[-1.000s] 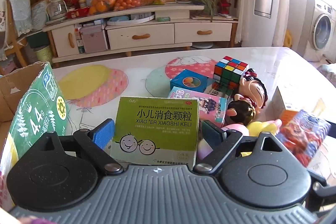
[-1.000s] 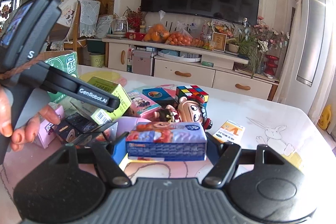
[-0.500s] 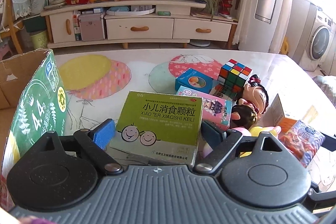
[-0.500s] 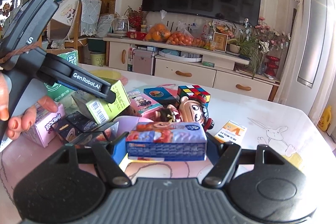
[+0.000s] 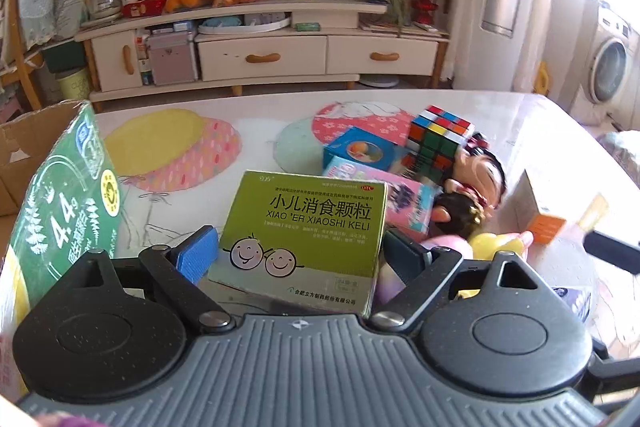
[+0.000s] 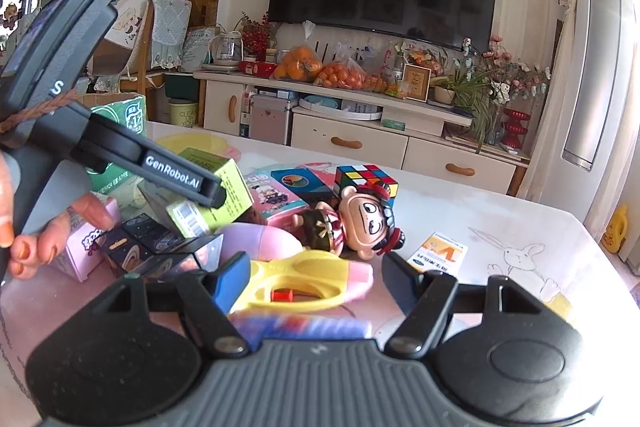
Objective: Organize rigid objects
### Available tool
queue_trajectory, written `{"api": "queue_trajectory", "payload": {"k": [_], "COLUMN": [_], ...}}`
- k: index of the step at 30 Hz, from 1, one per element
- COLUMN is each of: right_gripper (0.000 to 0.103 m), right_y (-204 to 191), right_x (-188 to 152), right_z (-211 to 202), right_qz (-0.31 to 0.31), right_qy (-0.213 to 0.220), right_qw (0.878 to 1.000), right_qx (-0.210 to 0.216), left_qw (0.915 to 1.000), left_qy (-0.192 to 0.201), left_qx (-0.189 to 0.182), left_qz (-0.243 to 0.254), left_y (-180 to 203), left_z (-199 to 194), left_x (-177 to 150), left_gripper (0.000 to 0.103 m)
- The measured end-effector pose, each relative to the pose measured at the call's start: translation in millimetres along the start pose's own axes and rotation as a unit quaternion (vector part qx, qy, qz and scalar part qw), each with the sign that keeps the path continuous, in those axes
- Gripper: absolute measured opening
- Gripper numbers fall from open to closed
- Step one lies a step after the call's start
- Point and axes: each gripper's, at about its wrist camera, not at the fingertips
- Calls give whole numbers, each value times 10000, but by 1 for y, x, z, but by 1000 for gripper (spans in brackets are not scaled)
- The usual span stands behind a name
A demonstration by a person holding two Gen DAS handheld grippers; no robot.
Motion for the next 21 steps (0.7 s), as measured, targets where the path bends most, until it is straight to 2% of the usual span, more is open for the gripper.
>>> {"api": "queue_trajectory", "payload": {"k": [7,16,21], "right_gripper": [72,77,79], "right_y": [1,-4,-2], "right_x": [0,-3,-7], "right_z": [2,5,4], "right_qz": [47,56,52], "right_qy": [-42,-211,-290], "right_qw": [10000,9997,9995], "right_qx": [8,80,80], "left_qw": [9987,9989,9984], "left_qy": [-123,-152,-148], "left_qx": [-484,-377,-90], "left_qz": [59,226,532], "left_y": [1,1,14], "left_z": [-12,-8,1], "left_x": [-5,3,4], "left_gripper": [103,103,103]}}
Point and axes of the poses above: each gripper's, at about its wrist camera, not at the fingertips, and z roughly the way its jaws point, y to its right, x to its top, and after that the axes turned 5 degrees about z, right-handed
